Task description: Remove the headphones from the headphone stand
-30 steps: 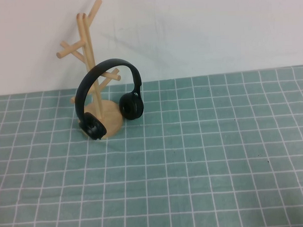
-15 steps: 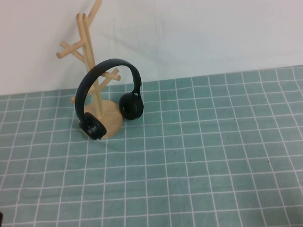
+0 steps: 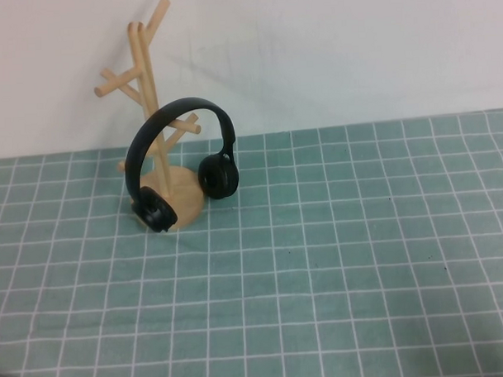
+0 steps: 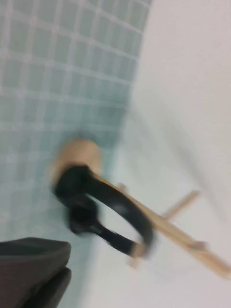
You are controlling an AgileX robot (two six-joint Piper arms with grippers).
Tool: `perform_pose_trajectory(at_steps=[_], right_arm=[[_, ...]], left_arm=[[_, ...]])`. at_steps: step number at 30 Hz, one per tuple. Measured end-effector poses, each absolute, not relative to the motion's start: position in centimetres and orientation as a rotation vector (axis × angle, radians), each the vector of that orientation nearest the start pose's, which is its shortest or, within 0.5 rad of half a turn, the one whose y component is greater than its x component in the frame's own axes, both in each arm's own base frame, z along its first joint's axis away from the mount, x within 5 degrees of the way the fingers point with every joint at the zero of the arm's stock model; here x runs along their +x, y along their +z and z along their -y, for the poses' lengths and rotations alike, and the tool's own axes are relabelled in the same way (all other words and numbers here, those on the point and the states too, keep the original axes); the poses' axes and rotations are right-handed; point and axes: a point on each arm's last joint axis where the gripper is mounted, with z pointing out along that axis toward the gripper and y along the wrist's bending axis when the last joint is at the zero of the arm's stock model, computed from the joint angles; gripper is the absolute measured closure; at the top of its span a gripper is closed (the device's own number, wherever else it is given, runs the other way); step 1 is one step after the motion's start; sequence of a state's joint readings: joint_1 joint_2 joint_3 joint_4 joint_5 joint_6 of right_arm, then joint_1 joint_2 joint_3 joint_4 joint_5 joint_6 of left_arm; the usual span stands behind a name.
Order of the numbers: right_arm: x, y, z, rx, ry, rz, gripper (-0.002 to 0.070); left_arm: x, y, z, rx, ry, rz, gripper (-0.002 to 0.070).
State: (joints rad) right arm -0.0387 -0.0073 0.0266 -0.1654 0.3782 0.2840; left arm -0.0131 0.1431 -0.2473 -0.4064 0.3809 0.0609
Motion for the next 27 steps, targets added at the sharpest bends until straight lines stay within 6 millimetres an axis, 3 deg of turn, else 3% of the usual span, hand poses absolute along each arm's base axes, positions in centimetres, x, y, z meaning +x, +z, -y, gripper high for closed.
perform_pose_trajectory(at_steps=[4,8,16,22,27], right_arm=[[5.2,17.1,0.8,0.200,0.006,-1.865,0.0685],[5.2,17.1,0.8,0.200,0.006,-1.865,0.0685],[5.2,17.1,0.8,0.200,0.006,-1.865,0.0685],[5.2,17.1,0.8,0.200,0.006,-1.865,0.0685],[5.2,17.1,0.8,0.200,0.006,-1.865,0.0685]], left_arm=[[7.9,29.0,1.2,-0.040,-0.215,-1.943,0.0681],[11.9,31.0,1.0,0.034,-0.130,-2.098,0.0681],[20.8,31.1,1.6,0.221,-0.017,-2.301,0.0681],[25.2,30.0,6.9,0.426,0.075,-2.355,0.0681],[26.9,28.8,12.5,0.606,0.282,-2.336,0.0681]])
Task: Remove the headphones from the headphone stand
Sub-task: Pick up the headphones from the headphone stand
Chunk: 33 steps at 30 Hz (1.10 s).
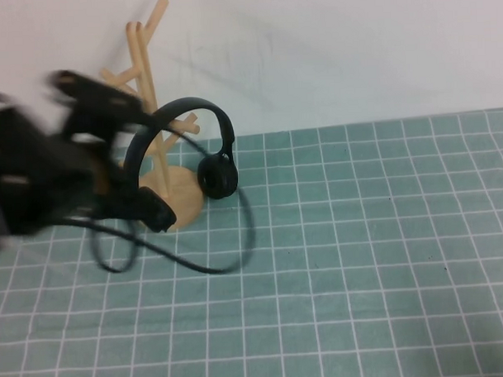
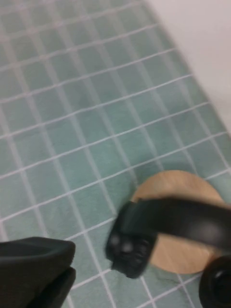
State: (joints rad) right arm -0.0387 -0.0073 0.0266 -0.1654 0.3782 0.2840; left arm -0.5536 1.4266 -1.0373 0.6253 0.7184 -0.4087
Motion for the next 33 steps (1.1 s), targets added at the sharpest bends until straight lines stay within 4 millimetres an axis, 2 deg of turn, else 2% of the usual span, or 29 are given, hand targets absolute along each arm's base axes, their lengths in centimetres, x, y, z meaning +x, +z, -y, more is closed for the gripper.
perform_pose_trajectory(at_steps=[4,7,9,11,14,16,19,25,33], right_arm=[[5.2,17.1,0.8,0.200,0.006,-1.865,0.0685],[5.2,17.1,0.8,0.200,0.006,-1.865,0.0685],[5.2,17.1,0.8,0.200,0.006,-1.865,0.0685],[5.2,17.1,0.8,0.200,0.006,-1.865,0.0685],[5.2,17.1,0.8,0.200,0.006,-1.865,0.0685],[5.2,17.1,0.8,0.200,0.006,-1.865,0.0685],[5.2,17.1,0.8,0.200,0.006,-1.865,0.0685],[5.2,17.1,0.8,0.200,0.006,-1.865,0.0685],[5.2,17.1,0.8,0.200,0.006,-1.865,0.0685]], left_arm=[[27.0,28.1,16.7,0.758,0.437,-2.241,0.0681],[27.1,28.1,18.5,0.827,0.481,-2.154,0.0680],[27.3,28.5,19.0,0.836,0.486,-2.123,0.0661],[27.5,28.9,19.2,0.832,0.492,-2.100,0.0607],[27.8,29.6,19.3,0.818,0.508,-2.077,0.0466],[28.1,29.5,19.3,0.814,0.533,-2.073,0.0347],[28.5,28.7,19.4,0.822,0.579,-2.087,0.0251],[29.8,26.9,18.9,0.788,0.649,-2.133,0.0214],[31.5,25.9,18.0,0.772,0.722,-2.099,0.0213]])
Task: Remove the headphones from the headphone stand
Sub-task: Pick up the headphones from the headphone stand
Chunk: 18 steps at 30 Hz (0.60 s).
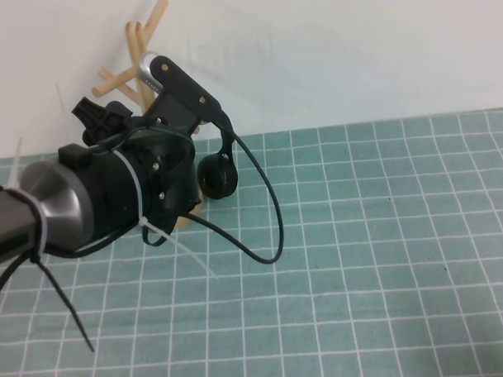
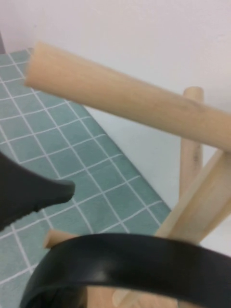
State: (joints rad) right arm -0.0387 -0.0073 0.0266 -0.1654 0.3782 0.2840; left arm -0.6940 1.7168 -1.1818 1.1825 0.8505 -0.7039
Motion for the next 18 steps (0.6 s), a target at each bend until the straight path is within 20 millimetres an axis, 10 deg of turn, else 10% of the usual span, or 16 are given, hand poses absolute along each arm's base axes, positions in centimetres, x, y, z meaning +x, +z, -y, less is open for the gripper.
perform_pose_trajectory(at_steps=[18], right_arm=[[5.2,17.1,0.8,0.200,0.006,-1.865,0.0685]], left_arm=[[33.9,24.0,17.0,0.766,0.684,-2.091,0.0217]])
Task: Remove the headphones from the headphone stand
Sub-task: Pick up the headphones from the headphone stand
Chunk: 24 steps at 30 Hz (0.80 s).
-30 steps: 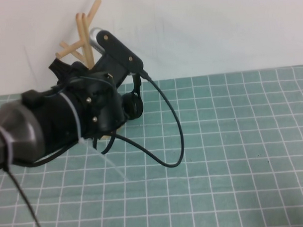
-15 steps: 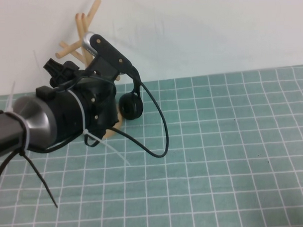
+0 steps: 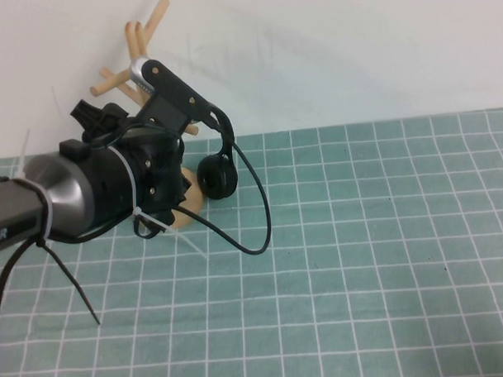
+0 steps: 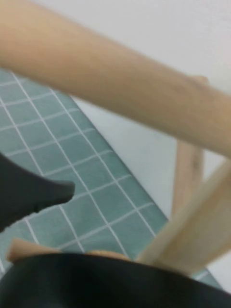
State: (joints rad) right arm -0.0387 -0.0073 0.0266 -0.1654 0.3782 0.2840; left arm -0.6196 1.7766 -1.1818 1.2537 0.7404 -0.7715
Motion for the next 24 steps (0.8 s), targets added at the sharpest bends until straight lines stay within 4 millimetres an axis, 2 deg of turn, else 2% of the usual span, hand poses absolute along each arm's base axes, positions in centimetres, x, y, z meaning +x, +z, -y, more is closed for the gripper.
perform_pose_trajectory(at_steps=[5,15,19,20,21,24], right_arm=[[5.2,17.1,0.8,0.200,0.006,-1.865,0.0685],[5.2,17.1,0.8,0.200,0.006,-1.865,0.0685],[5.2,17.1,0.8,0.200,0.006,-1.865,0.0685],[5.2,18.0,0.7,0.175,0.004,-1.776,0.0685],[5.2,18.0,0.7,0.175,0.004,-1.776,0.0685],[5.2,18.0,0.7,0.175,0.004,-1.776,0.0685]], left_arm=[[34.0,23.8,17.5,0.794,0.624,-2.070,0.0295],[34.1,23.9,17.6,0.803,0.626,-2.055,0.0605],[34.1,23.9,17.6,0.795,0.624,-2.059,0.0615],[34.1,24.0,17.6,0.787,0.620,-2.059,0.0615],[34.1,24.0,17.6,0.778,0.617,-2.062,0.0615],[33.5,24.8,17.7,0.753,0.617,-2.057,0.0615]])
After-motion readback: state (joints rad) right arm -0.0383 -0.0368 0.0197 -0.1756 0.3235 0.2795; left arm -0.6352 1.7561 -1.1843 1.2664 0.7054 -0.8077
